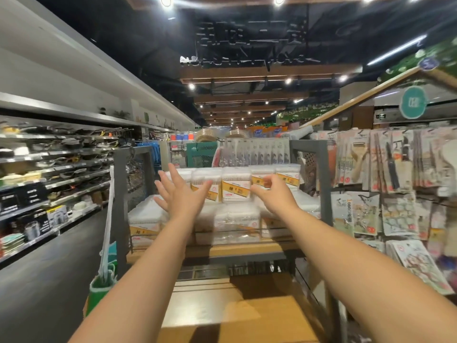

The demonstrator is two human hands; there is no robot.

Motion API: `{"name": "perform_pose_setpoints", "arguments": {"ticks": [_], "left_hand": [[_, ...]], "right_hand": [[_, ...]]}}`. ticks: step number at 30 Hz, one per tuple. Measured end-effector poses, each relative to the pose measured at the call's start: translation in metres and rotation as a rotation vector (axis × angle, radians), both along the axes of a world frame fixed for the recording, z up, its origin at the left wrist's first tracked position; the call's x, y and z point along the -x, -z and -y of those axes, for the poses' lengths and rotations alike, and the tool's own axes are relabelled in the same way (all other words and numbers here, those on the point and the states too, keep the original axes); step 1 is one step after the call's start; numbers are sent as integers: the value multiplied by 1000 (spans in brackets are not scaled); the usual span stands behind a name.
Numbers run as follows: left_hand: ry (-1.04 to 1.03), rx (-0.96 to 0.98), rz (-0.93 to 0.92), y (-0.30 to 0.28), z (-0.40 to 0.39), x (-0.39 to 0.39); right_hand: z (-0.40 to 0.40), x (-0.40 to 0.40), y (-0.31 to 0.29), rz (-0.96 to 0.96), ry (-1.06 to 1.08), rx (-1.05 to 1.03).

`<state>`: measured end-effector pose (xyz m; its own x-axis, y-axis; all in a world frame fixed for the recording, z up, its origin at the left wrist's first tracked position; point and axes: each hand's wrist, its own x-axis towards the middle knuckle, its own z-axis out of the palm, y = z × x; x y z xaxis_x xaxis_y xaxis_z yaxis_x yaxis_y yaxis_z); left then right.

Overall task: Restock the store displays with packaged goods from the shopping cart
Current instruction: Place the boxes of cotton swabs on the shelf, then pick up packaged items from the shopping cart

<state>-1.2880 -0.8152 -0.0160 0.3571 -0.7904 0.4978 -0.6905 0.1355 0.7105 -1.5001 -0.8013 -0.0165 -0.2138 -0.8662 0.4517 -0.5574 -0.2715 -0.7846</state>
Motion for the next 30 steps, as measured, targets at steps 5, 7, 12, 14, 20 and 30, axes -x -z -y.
{"name": "perform_pose_setpoints", "arguments": {"ticks": [5,7,12,14,20,30], "left_hand": [[199,-5,91,2,-67,95],[327,-35,141,10,-100,152],[694,-210,207,62,-191,302],[867,-275,208,88,-231,357],[1325,-568,171,159,-331,492],[1688,-1048,684,298,-393,621]], "right_hand": [[-84,84,30,-38,74,-64],[-124,136,43,22,108,-89],[-263,282,82,118,217,-267],[-323,336,103,152,282,-350],[-470,451,168,331,485,-560],[-579,538,293,603,607,-815]]}}
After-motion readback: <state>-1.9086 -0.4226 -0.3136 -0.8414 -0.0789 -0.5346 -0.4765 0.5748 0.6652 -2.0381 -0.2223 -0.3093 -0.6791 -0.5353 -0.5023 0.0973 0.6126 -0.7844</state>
